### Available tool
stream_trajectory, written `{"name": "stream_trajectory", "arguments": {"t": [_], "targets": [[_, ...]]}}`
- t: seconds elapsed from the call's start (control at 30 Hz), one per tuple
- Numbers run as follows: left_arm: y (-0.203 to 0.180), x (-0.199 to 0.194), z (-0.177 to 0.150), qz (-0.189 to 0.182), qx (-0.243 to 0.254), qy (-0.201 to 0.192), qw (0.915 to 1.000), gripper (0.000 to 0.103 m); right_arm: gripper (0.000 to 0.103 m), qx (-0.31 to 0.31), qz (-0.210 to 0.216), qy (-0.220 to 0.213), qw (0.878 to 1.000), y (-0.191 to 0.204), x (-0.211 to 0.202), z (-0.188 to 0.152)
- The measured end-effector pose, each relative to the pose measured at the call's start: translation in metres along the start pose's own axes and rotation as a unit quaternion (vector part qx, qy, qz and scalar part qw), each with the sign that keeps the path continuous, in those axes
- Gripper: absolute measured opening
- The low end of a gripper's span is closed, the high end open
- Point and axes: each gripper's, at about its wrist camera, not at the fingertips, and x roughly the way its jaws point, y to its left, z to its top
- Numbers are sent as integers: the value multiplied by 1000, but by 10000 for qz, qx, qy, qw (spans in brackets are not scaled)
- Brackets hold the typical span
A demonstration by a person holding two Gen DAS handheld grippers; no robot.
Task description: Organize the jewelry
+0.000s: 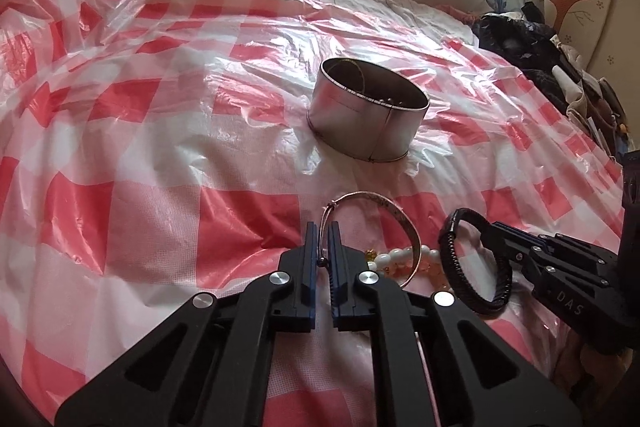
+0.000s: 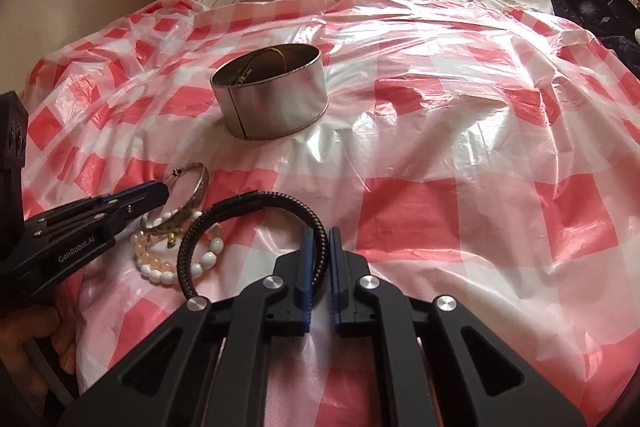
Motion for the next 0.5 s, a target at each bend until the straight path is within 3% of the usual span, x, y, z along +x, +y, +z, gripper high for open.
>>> {"name": "stream_trajectory", "arguments": {"t": [0.23, 0.5], "targets": [[-1, -21, 6, -248, -188, -443, 9985, 4, 8, 209, 269, -544, 9979, -5, -20, 7], [-10, -28, 9, -121, -123, -527, 9985, 4, 8, 319, 340, -806, 9957, -9, -30, 11]]}}
